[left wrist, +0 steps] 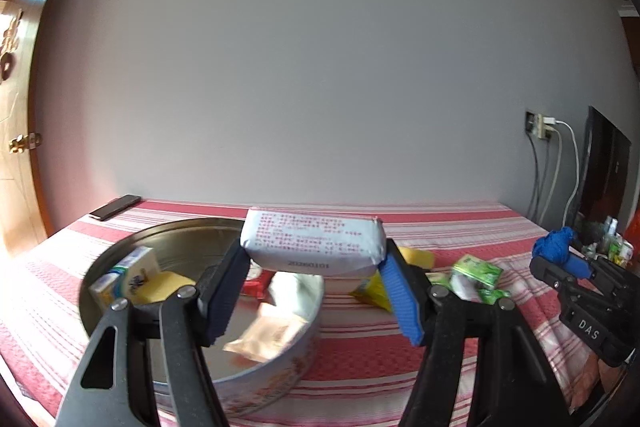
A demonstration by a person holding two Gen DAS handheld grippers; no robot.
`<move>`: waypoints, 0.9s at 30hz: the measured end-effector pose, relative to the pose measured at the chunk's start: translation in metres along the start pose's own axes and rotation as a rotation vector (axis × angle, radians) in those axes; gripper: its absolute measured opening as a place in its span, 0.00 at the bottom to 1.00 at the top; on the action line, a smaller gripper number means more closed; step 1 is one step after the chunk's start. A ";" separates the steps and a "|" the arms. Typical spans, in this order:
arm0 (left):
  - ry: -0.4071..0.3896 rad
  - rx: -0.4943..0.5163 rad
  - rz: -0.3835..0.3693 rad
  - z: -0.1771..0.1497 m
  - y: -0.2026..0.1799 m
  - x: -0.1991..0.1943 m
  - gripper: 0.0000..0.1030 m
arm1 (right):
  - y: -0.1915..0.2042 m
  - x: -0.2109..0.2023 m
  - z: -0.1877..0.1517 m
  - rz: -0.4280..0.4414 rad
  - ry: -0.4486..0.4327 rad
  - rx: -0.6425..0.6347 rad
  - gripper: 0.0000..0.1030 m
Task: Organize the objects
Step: 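Carry the soap bar and blue cloth over the tin bowl with both grippers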
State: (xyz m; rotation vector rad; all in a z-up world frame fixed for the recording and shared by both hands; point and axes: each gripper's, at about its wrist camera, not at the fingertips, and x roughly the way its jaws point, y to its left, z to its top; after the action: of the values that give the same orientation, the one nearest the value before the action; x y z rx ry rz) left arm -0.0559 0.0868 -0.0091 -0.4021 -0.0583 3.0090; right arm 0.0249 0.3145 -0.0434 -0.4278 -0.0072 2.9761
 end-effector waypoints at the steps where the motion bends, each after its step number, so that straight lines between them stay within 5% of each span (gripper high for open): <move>1: 0.002 -0.003 0.012 0.001 0.004 0.000 0.64 | 0.004 0.002 0.003 0.015 0.001 -0.001 0.38; 27: 0.095 -0.065 0.278 -0.005 0.113 0.031 0.64 | 0.138 0.062 0.061 0.354 0.082 -0.151 0.38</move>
State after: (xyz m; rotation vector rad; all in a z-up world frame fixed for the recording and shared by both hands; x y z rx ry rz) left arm -0.0956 -0.0224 -0.0274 -0.6067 -0.1000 3.2614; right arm -0.0693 0.1872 -0.0051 -0.6291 -0.1654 3.3150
